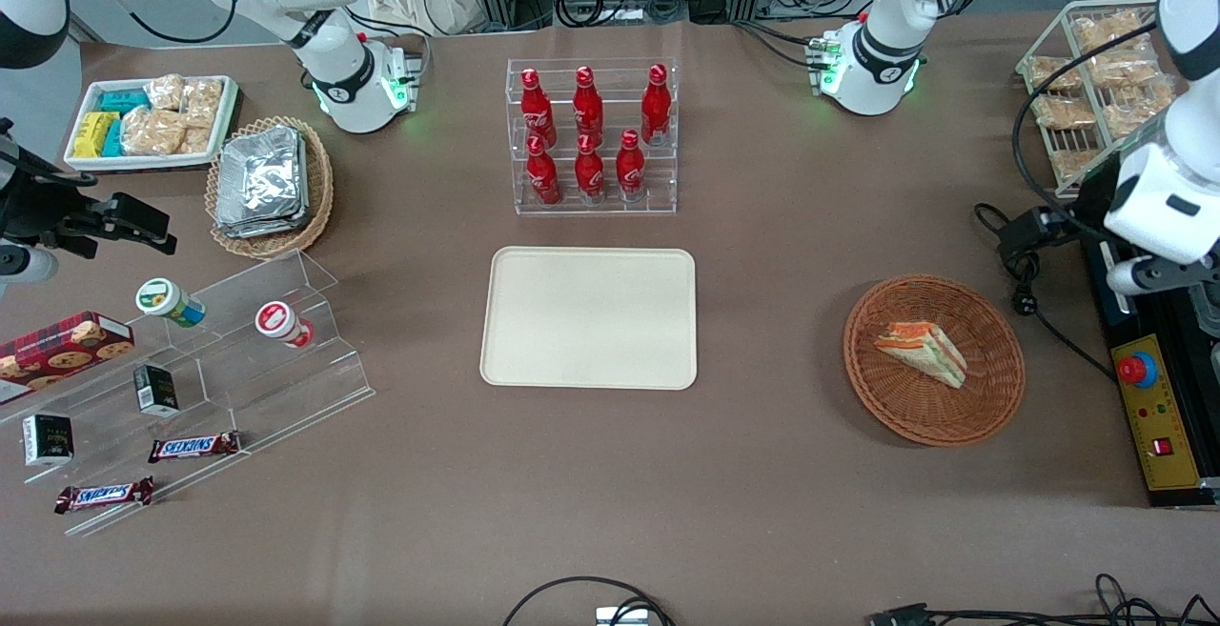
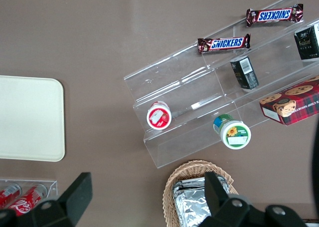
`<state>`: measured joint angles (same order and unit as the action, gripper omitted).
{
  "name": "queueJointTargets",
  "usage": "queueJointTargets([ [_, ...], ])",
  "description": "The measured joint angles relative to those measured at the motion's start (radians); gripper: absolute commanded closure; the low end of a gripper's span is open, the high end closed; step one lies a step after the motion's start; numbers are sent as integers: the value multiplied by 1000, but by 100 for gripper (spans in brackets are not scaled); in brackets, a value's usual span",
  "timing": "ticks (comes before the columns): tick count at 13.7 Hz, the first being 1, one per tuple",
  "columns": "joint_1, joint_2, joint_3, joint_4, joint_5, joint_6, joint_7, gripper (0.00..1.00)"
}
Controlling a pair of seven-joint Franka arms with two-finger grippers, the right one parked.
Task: Place sandwich from basket to tray
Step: 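Move the left gripper down over the wrapped sandwich in the wicker basket, then close the left gripper on the sandwich's edge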
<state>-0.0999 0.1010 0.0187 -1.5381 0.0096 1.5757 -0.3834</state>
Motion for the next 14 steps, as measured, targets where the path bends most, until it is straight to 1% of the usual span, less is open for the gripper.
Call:
queueJointTargets([
  [3, 0, 60, 0, -7, -1, 25, -194, 0],
  [4, 0, 79, 0, -22, 0, 57, -257, 0],
  [6, 1, 100, 1, -108, 0, 180, -359, 0],
  [10, 2, 116, 2, -304, 0, 426, -484, 0],
  [12, 2, 143, 2, -359, 0, 504, -550, 0],
  [14, 3, 190, 4, -376, 0, 538, -594, 0],
])
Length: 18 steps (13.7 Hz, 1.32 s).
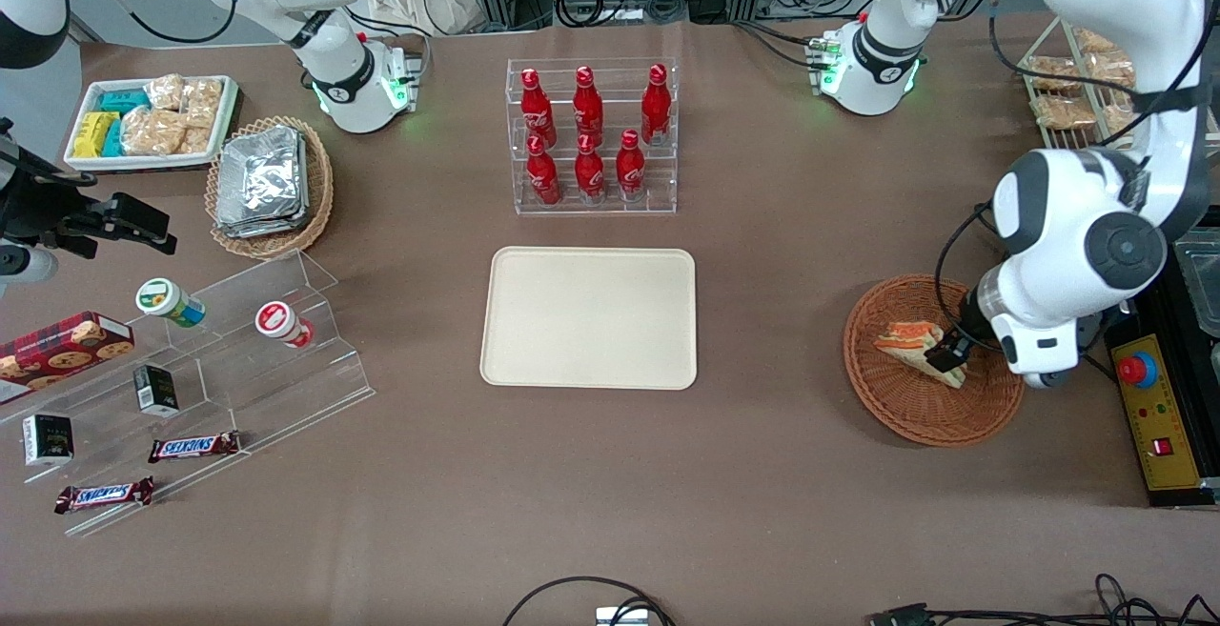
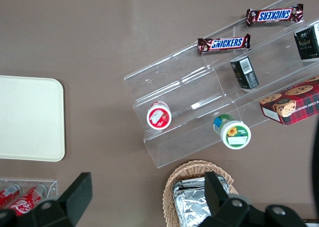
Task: Place sandwich from basket to tray
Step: 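Close the left gripper on the sandwich's edge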
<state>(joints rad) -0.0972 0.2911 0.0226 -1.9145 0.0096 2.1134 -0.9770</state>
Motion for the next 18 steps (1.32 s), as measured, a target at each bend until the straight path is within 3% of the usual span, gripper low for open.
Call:
queueJointTargets([
  [9, 7, 92, 8, -100, 0, 180, -17, 2],
  [10, 7, 106, 8, -100, 0, 190, -17, 11],
  [12, 7, 126, 8, -100, 0, 201, -20, 67],
  [13, 7, 129, 8, -100, 0, 204, -26, 88],
  [14, 7, 129, 8, -100, 0, 205, -29, 100],
  [18, 7, 124, 8, -92, 0, 207, -33, 100],
])
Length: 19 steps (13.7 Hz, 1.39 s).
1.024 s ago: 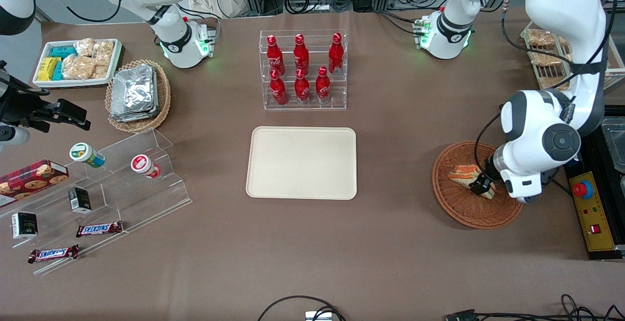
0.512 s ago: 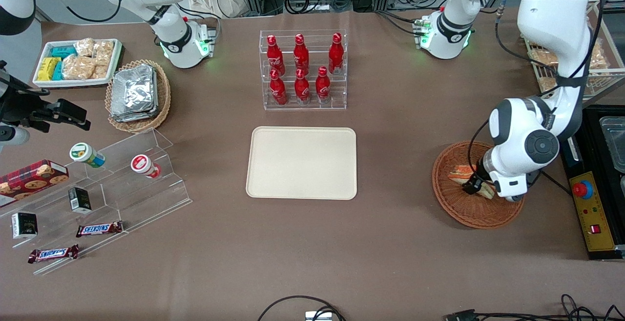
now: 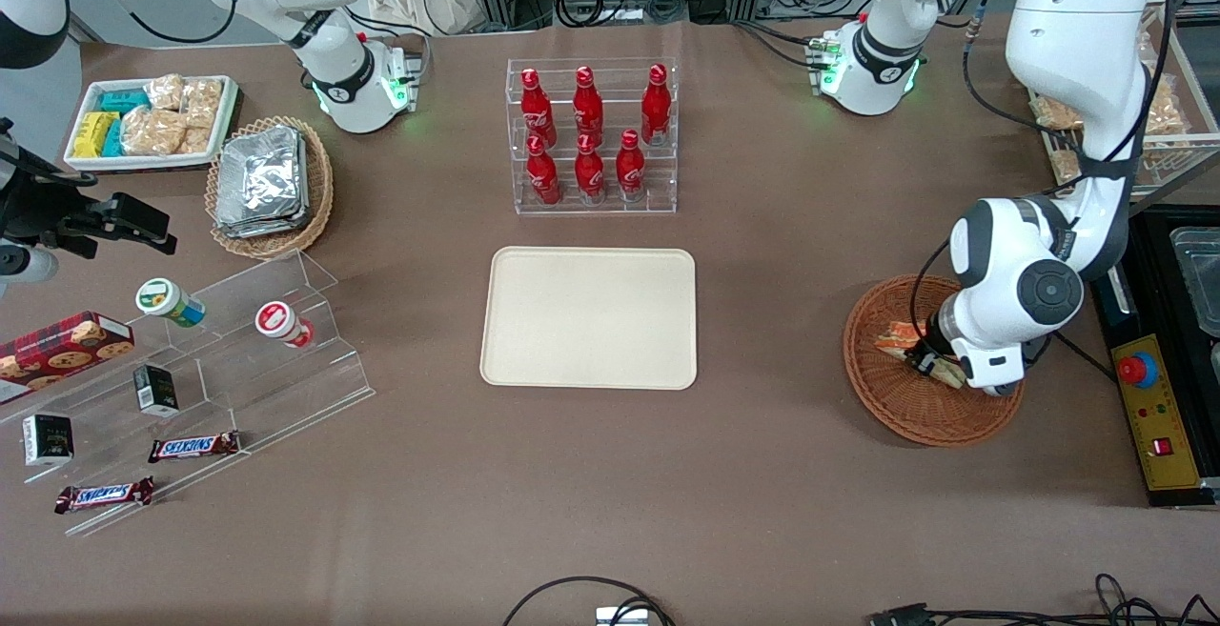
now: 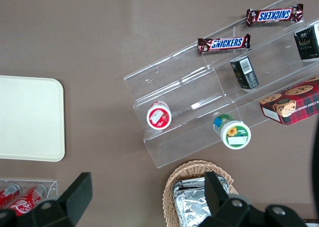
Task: Place sandwich from basket to tray
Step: 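Close the left gripper on the sandwich's edge, then lift the sandwich out of the basket with the left gripper, then carry the sandwich over the cream tray and lower it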
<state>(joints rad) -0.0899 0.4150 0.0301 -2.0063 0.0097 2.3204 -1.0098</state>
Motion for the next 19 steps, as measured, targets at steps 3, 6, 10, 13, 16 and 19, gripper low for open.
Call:
queueJointTargets([
  [3, 0, -40, -2, 23, 1, -22, 0, 100],
  [6, -25, -129, -14, 129, 3, -227, -1, 100],
  [10, -141, -158, -25, 439, 2, -564, -88, 100],
  [13, -253, -139, -36, 536, 2, -605, -91, 100],
  [16, -377, -108, -47, 557, 2, -604, 58, 100],
  [19, -503, -37, -60, 562, 4, -582, 172, 100],
])
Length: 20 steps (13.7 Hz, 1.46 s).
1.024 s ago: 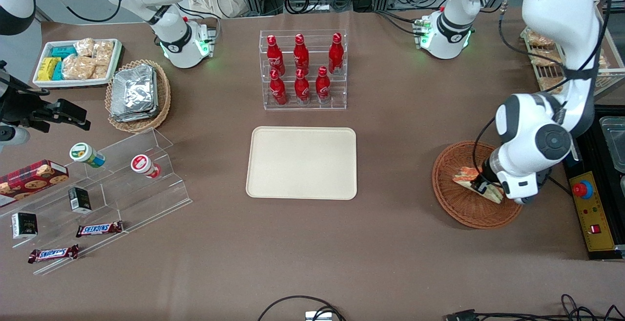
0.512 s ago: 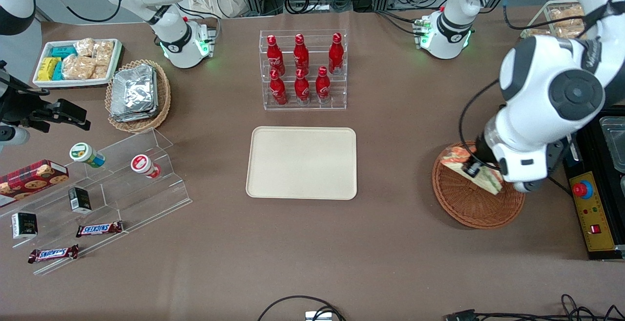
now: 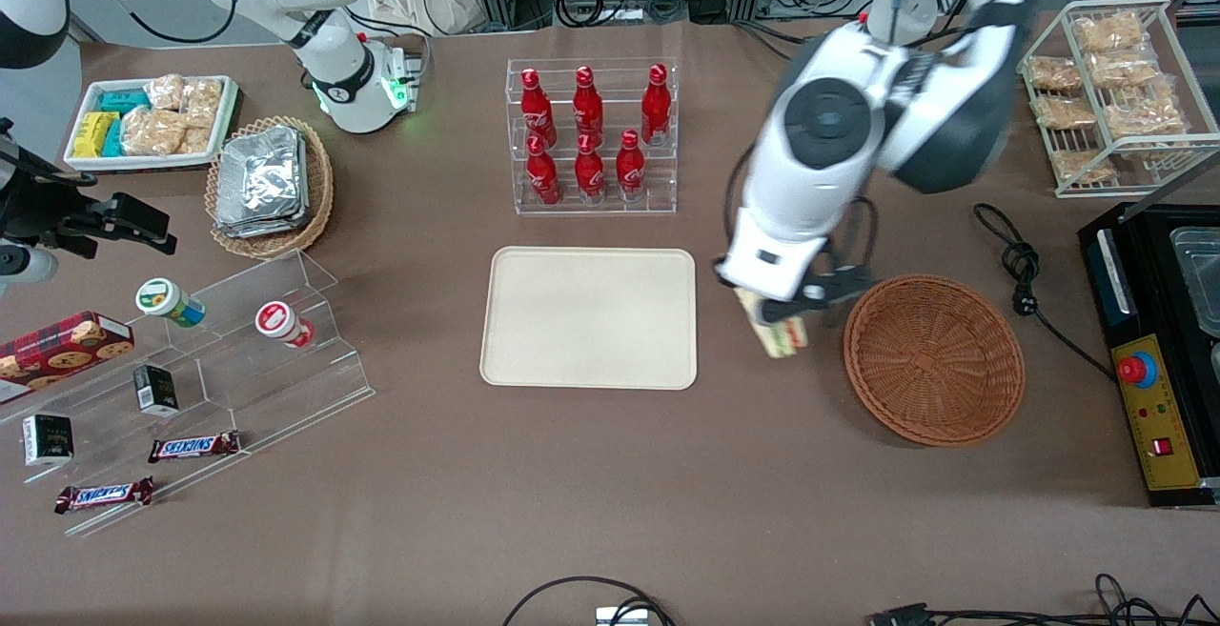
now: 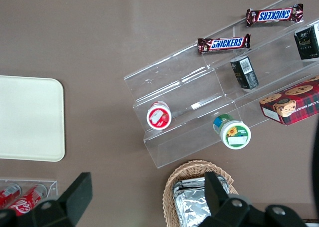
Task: Place sandwich from basket to tray
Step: 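Carry the sandwich over the cream tray and lower it, then open the left gripper to release the sandwich on the tray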
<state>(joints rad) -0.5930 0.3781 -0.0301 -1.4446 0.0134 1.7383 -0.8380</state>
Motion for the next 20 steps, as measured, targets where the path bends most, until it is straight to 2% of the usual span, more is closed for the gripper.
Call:
queueJointTargets([
  [3, -70, 122, -3, 7, 1, 96, 75, 100],
  [7, -72, 273, -9, 12, 1, 229, 166, 100],
  [11, -110, 362, -30, 15, 4, 301, 179, 98],
  [12, -123, 376, -30, 15, 5, 318, 179, 90],
  [13, -129, 387, -30, 15, 6, 330, 179, 71],
  [14, -129, 394, -30, 16, 10, 335, 179, 30],
  [15, -128, 398, -29, 16, 21, 337, 179, 2],
  [20, -125, 399, -26, 26, 44, 337, 179, 0],
])
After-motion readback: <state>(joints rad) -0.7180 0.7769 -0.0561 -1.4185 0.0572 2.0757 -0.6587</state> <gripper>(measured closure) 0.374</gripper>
